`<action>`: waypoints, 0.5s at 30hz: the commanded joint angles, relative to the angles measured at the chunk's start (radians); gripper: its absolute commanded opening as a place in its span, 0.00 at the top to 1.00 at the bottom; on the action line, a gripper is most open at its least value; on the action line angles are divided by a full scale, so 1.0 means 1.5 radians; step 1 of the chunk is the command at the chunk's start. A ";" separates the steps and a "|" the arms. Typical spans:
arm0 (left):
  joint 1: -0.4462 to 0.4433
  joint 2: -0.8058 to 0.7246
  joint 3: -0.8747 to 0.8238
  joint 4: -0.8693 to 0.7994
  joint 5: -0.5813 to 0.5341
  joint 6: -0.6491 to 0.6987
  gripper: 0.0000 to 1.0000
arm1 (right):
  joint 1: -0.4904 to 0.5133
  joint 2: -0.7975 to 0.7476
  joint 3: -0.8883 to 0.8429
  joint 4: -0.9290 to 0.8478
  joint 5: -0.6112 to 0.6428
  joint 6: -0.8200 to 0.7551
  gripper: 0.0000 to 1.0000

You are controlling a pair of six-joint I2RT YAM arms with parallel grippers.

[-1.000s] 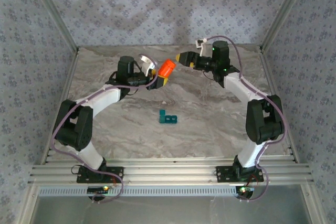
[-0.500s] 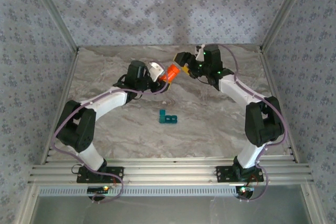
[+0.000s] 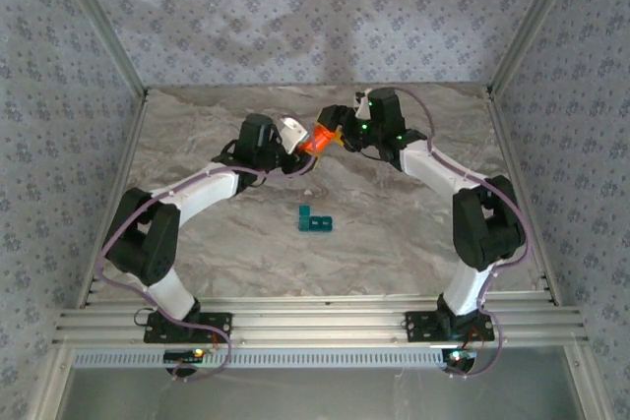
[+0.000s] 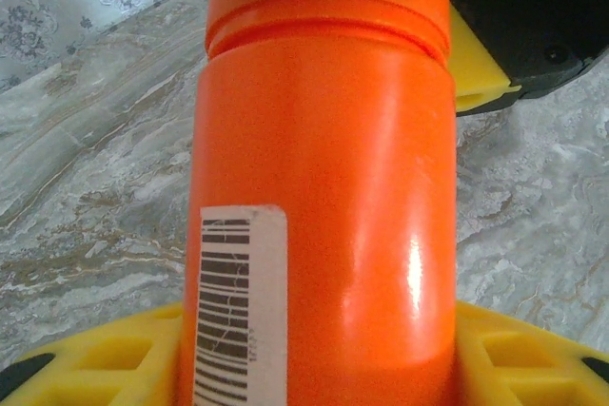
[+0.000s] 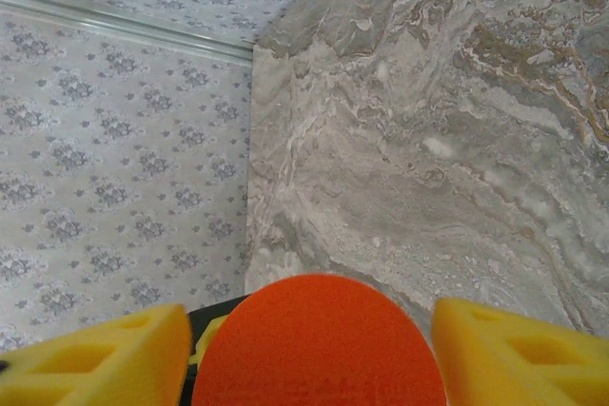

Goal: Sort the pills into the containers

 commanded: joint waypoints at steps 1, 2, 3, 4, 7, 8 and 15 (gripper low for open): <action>-0.003 -0.010 0.028 0.009 0.002 0.011 1.00 | 0.004 0.011 0.027 0.005 -0.011 0.006 0.41; -0.004 -0.009 0.028 0.009 0.002 0.010 1.00 | 0.004 0.013 0.028 0.006 -0.013 0.005 0.48; -0.003 -0.009 0.028 0.010 0.002 0.010 1.00 | 0.005 0.013 0.027 0.008 -0.016 0.005 0.54; -0.004 -0.009 0.028 0.011 0.004 0.009 1.00 | 0.005 0.013 0.028 0.008 -0.020 0.004 0.59; -0.003 -0.007 0.026 0.017 0.010 0.000 1.00 | 0.003 0.013 0.029 0.009 -0.023 -0.011 0.67; -0.003 -0.007 0.027 0.020 0.015 -0.004 1.00 | 0.001 0.011 0.028 0.010 -0.023 -0.019 0.67; 0.040 -0.012 0.012 0.069 0.149 -0.088 1.00 | -0.047 0.004 0.002 0.093 -0.054 -0.143 0.71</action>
